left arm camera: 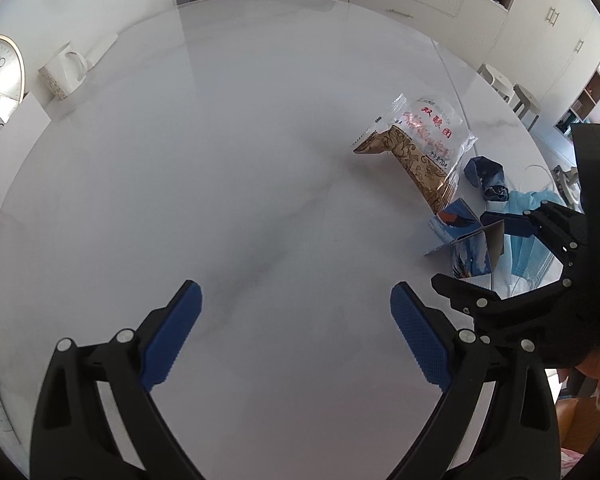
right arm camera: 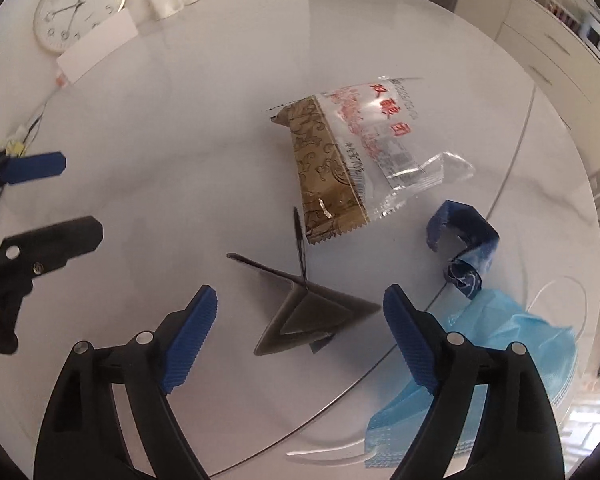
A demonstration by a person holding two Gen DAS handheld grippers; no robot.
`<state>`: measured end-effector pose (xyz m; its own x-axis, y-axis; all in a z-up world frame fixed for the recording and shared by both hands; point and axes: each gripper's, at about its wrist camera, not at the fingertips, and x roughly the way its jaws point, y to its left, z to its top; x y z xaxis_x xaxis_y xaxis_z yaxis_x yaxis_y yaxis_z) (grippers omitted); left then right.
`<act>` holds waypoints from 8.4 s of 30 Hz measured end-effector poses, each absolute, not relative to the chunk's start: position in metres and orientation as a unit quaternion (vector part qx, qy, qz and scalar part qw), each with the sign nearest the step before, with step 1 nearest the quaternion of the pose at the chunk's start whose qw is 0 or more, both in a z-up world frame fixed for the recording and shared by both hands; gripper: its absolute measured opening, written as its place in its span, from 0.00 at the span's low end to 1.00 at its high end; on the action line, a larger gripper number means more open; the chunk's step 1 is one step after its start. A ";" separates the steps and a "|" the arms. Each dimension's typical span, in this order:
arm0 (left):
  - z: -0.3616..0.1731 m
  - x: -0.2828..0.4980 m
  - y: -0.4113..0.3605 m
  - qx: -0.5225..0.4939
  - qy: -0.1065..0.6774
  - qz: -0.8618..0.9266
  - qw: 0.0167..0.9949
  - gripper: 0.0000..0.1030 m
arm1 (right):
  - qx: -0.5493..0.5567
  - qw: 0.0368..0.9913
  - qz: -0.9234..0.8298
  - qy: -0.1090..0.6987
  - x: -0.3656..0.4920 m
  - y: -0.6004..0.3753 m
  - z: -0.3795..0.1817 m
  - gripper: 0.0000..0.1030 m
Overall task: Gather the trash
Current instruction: 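Grasp the brown-and-clear snack bag with the left gripper while the right gripper holds the box, then carry the snack bag and blue box over the white bin and release both, then return both tools over the table and grasp the blue face mask with the left gripper, then grasp the crumpled dark blue wrapper with the right gripper and lift it, then carry the face mask and dark blue wrapper over the white bin and release both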
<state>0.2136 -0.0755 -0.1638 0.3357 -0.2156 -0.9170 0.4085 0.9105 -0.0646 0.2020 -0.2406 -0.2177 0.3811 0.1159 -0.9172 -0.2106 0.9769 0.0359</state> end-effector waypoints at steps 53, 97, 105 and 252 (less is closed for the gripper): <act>-0.188 0.261 -0.231 0.228 0.522 -0.368 0.735 0.35 | 0.130 0.845 0.118 0.504 0.091 -0.348 -0.125 0.45; -0.256 -0.119 -0.442 0.119 0.578 -0.204 0.781 0.42 | 0.067 0.791 0.166 0.585 -0.108 -0.614 -0.207 0.46; -0.283 -0.108 -0.447 0.133 0.578 -0.181 0.785 0.54 | 0.075 0.782 0.177 0.593 -0.100 -0.609 -0.242 0.46; -0.248 -0.098 -0.435 -0.042 0.601 -0.015 0.798 0.06 | 0.073 0.771 0.228 0.590 -0.081 -0.601 -0.220 0.06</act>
